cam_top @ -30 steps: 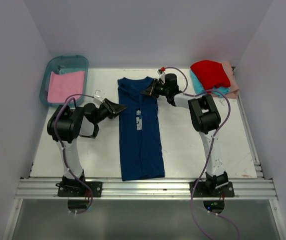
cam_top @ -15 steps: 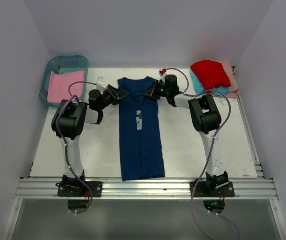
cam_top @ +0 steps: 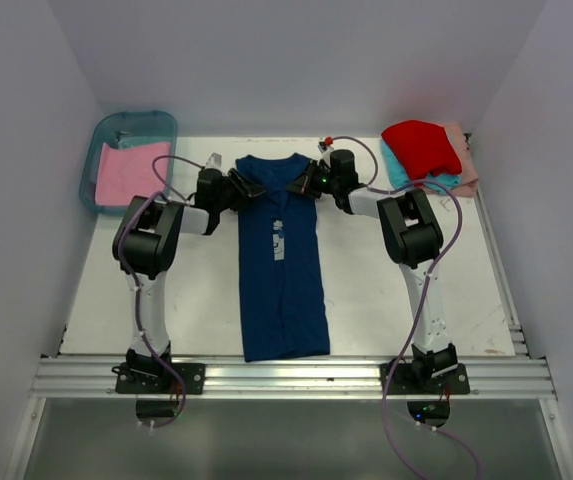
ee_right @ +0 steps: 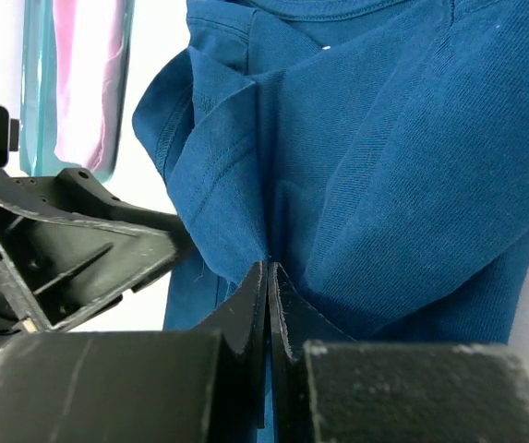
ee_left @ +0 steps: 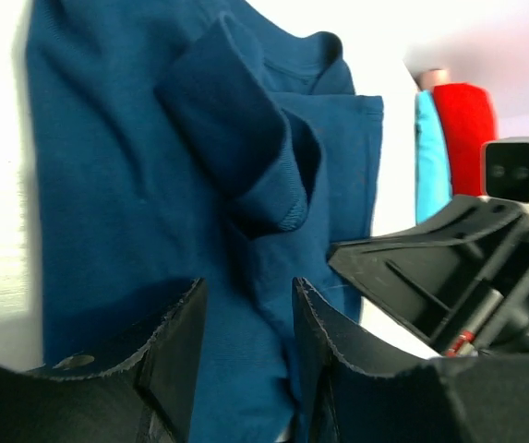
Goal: Fold and stack the t-shirts
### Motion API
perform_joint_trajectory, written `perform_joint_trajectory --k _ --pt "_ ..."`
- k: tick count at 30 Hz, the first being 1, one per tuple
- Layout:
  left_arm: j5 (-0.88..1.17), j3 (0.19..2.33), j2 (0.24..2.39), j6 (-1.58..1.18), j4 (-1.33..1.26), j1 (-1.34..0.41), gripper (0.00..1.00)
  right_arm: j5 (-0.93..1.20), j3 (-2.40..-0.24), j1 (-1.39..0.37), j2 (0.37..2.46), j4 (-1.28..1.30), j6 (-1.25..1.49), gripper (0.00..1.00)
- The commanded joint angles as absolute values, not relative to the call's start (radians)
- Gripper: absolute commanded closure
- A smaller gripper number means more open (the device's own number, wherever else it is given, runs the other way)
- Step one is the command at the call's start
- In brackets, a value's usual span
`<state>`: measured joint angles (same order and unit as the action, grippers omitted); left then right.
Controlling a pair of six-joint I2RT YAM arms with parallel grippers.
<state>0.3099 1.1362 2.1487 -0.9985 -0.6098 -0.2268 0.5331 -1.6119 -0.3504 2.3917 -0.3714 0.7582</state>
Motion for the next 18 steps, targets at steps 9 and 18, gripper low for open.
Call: perform_joint_trajectory --k 9,18 --pt "0.258 1.218 2.198 -0.942 -0.577 -0.245 0.54 0.528 -1.646 -0.347 2.359 -0.388 0.742 1.00" --pt "0.268 1.239 2.232 -0.966 -0.601 -0.245 0.60 0.531 -1.652 -0.347 2.362 -0.382 0.735 1.00"
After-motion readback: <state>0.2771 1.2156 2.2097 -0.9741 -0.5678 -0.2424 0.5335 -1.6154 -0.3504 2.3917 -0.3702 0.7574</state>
